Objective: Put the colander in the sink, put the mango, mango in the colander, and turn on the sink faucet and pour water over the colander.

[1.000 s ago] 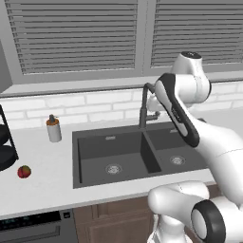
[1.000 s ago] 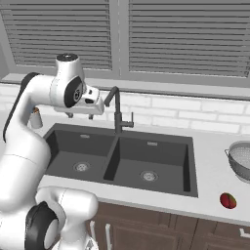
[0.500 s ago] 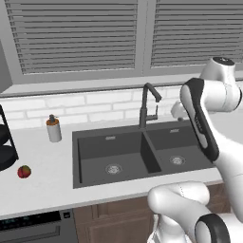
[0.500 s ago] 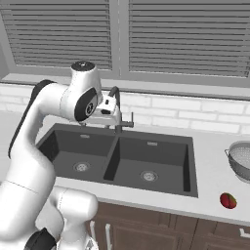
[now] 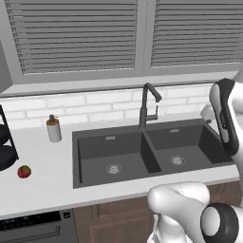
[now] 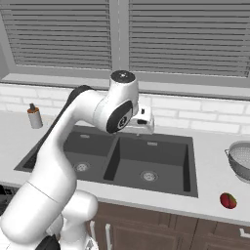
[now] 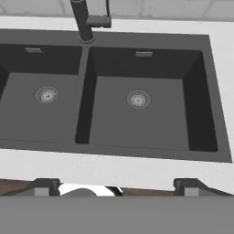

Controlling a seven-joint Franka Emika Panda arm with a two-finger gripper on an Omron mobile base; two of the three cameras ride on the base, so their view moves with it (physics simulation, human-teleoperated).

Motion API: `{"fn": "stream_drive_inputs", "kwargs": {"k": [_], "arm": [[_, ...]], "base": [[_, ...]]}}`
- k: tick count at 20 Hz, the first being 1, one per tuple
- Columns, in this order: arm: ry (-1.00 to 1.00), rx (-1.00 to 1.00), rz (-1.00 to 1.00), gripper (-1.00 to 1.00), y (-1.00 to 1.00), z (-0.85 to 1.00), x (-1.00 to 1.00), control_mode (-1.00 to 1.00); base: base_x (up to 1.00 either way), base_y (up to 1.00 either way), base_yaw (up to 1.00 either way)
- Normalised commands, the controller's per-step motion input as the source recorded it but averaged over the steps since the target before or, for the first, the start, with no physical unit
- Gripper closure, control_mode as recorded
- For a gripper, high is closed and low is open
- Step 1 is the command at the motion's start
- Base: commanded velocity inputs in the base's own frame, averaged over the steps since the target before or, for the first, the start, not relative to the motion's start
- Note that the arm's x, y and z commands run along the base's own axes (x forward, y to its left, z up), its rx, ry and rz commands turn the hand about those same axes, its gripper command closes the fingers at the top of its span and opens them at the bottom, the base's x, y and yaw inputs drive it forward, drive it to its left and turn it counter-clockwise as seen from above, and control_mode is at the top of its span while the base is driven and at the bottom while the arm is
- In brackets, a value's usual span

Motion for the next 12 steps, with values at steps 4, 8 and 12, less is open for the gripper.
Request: {"fn": "stream_drive_inputs", "kwargs": {"k": [4,8,12], "arm": [[0.02,-0.03,0.0,-1.0,-0.91,-0.17,0.01,-1.0],[0.02,-0.05,0.0,-1.0,-0.81,-0.24,0.06,-1.0],[0.01,-0.07,0.0,-1.0,-0.71,-0.29,0.09,-1.0]], "base": [[0.0,0.0,0.0],[0.0,0.0,0.0],[0.0,0.0,0.0]]}}
